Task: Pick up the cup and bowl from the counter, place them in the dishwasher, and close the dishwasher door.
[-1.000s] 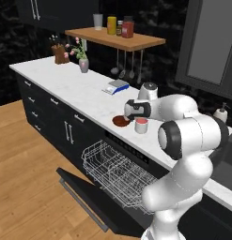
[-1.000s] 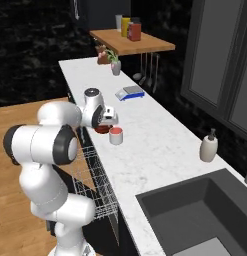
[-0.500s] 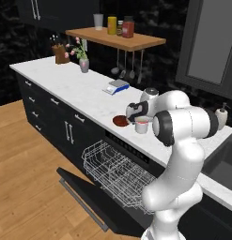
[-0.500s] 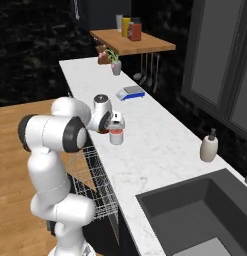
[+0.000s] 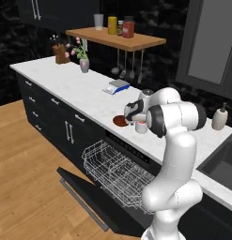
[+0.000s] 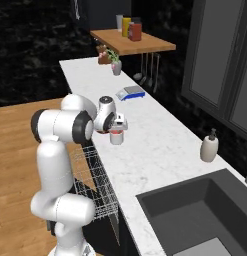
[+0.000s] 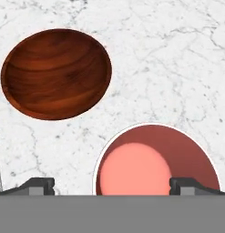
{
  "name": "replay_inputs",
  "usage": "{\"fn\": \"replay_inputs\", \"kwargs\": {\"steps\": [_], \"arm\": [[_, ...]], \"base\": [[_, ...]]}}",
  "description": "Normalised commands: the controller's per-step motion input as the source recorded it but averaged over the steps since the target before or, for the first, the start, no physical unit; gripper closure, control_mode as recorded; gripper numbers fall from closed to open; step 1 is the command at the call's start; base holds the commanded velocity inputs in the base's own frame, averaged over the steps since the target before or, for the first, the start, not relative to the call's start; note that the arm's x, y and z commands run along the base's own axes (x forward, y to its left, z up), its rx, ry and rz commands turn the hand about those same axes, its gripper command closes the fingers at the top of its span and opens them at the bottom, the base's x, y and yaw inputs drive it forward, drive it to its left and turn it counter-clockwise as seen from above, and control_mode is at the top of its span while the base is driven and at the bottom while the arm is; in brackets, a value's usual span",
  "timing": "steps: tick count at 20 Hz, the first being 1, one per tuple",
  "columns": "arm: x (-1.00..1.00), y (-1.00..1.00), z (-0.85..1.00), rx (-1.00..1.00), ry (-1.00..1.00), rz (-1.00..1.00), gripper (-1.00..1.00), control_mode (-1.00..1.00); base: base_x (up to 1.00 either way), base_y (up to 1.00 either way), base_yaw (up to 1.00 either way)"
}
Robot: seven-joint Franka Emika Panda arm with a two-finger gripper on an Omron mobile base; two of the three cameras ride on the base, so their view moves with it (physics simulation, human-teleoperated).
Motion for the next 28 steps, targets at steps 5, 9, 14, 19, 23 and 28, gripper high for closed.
{"fn": "replay_inputs", "kwargs": {"steps": [5, 9, 14, 19, 23, 28], "arm": [[0.05, 0.00, -0.29, 0.00, 0.13, 0.00, -1.00, -1.00], [0.04, 0.00, -0.29, 0.00, 0.09, 0.00, 1.00, -1.00], [0.00, 0.00, -0.02, 0.00, 0.00, 0.00, 1.00, -1.00], [-0.07, 0.00, 0.00, 0.00, 0.00, 0.00, 1.00, -1.00], [-0.57, 0.00, 0.00, 0.00, 0.00, 0.00, 1.00, -1.00], [-0.82, 0.07, 0.16, 0.06, -0.01, -0.02, 1.00, -1.00]], "base": [[0.00, 0.00, 0.00], [0.00, 0.00, 0.00], [0.00, 0.00, 0.00], [0.00, 0.00, 0.00], [0.00, 0.00, 0.00], [0.00, 0.00, 0.00]]}}
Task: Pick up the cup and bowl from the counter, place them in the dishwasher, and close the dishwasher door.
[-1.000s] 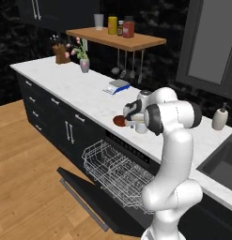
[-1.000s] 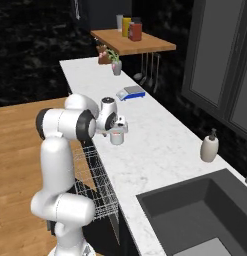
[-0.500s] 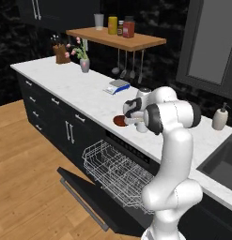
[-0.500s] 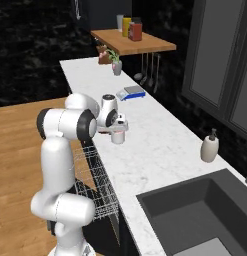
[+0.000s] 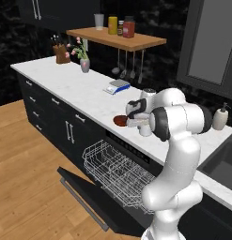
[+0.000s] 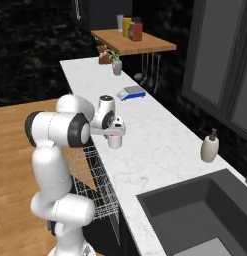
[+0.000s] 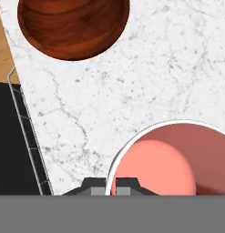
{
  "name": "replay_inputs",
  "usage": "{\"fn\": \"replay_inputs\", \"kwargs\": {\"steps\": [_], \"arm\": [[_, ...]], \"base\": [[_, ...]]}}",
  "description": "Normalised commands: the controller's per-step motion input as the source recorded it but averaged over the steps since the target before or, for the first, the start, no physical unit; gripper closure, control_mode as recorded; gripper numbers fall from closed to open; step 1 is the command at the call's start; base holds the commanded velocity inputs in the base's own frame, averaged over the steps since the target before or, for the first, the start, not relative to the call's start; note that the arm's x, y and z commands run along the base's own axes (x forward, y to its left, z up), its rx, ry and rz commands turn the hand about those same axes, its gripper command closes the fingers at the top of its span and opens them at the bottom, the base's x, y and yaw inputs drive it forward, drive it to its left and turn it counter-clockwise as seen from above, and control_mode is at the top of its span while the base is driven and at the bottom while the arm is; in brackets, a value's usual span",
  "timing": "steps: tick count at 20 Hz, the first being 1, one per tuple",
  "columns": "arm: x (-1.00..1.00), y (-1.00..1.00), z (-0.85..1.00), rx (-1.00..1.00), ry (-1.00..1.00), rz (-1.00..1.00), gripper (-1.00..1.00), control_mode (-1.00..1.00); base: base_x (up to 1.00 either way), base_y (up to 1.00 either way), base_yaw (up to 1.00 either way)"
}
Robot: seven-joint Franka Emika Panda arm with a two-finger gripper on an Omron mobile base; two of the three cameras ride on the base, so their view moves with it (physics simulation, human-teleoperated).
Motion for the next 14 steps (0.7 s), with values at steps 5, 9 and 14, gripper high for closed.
{"fn": "replay_inputs", "kwargs": {"steps": [5, 9, 14], "arm": [[-0.90, 0.70, 0.02, 0.14, 0.00, -0.09, 1.00, -1.00], [-0.60, 0.98, 0.00, 0.01, 0.00, -0.14, 1.00, -1.00], [0.00, 1.00, -0.49, 0.00, 0.00, -0.21, 1.00, -1.00]], "base": [[0.00, 0.00, 0.00], [0.00, 0.00, 0.00], [0.00, 0.00, 0.00]]}}
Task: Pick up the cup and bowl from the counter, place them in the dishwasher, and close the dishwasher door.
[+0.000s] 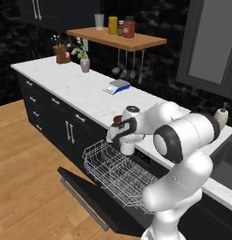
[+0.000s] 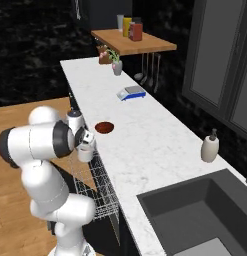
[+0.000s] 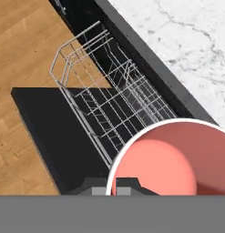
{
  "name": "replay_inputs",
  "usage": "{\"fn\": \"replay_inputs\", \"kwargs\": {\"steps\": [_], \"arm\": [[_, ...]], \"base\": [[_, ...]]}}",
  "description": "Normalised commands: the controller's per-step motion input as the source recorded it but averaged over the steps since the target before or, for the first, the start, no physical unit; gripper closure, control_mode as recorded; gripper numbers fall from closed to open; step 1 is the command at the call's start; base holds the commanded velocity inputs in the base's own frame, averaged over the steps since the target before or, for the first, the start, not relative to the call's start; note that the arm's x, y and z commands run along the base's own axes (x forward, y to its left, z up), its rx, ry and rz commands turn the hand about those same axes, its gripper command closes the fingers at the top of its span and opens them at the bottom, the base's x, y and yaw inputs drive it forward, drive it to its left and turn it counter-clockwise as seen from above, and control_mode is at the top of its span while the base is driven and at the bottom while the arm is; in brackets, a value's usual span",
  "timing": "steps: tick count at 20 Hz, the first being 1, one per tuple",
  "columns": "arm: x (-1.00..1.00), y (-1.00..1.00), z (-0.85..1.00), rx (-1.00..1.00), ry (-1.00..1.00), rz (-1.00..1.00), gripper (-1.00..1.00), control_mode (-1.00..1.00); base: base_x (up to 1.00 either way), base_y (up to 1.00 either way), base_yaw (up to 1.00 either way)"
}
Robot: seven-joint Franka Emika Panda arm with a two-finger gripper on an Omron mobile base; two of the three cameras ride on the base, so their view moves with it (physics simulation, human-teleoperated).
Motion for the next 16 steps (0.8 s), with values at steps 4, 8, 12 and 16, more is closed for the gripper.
{"fn": "replay_inputs", "kwargs": {"steps": [4, 8, 12, 16], "arm": [[0.34, 0.94, -0.87, 0.00, 0.00, -0.20, 1.00, -1.00], [0.44, 0.83, -0.63, -0.01, -0.01, -0.24, 1.00, -1.00], [0.32, 0.54, -0.26, -0.06, 0.00, -0.25, 1.00, -1.00], [0.30, 0.30, -0.29, -0.07, 0.00, -0.22, 1.00, -1.00]], "base": [[0.00, 0.00, 0.00], [0.00, 0.00, 0.00], [0.00, 0.00, 0.00], [0.00, 0.00, 0.00]]}}
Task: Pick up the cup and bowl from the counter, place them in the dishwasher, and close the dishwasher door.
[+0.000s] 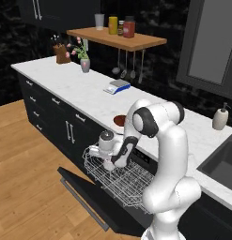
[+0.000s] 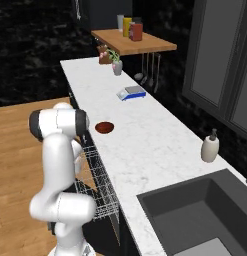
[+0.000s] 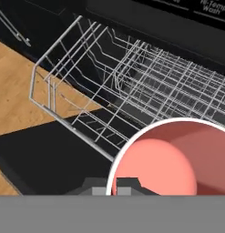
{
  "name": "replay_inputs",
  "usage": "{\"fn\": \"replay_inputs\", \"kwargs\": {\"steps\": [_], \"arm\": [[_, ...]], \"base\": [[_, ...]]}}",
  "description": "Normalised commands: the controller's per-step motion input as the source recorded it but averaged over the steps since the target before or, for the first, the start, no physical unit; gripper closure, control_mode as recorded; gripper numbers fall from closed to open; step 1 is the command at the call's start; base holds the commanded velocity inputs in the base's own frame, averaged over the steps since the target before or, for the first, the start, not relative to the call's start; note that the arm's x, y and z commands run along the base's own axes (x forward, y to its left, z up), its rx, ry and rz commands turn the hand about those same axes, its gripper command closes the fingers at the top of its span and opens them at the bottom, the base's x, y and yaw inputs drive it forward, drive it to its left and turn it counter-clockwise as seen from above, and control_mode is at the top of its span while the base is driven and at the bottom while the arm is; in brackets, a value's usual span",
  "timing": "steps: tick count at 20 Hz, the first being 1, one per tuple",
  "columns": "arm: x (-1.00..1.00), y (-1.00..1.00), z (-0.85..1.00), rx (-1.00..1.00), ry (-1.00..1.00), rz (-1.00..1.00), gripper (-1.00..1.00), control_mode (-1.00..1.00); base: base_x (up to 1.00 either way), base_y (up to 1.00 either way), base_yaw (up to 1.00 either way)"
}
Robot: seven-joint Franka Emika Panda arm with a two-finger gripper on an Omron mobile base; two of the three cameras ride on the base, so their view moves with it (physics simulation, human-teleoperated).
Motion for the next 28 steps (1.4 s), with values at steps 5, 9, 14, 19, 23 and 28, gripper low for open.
{"fn": "replay_inputs", "kwargs": {"steps": [5, 9, 14, 19, 23, 28], "arm": [[0.28, 0.43, -0.22, -0.15, 0.00, -0.15, 1.00, -1.00], [0.25, -0.01, -0.03, -0.05, -0.01, -0.06, 1.00, -1.00], [0.21, -0.11, -0.15, -0.09, -0.02, -0.01, 1.00, -1.00], [0.40, -0.21, -0.41, -0.09, 0.00, 0.00, 1.00, -1.00], [0.53, -0.01, -0.68, -0.13, 0.00, 0.00, 1.00, -1.00], [0.47, 0.00, -0.56, -0.12, 0.00, 0.00, 1.00, -1.00]], "base": [[0.00, 0.00, 0.00], [0.00, 0.00, 0.00], [0.00, 0.00, 0.00], [0.00, 0.00, 0.00], [0.00, 0.00, 0.00], [0.00, 0.00, 0.00]]}}
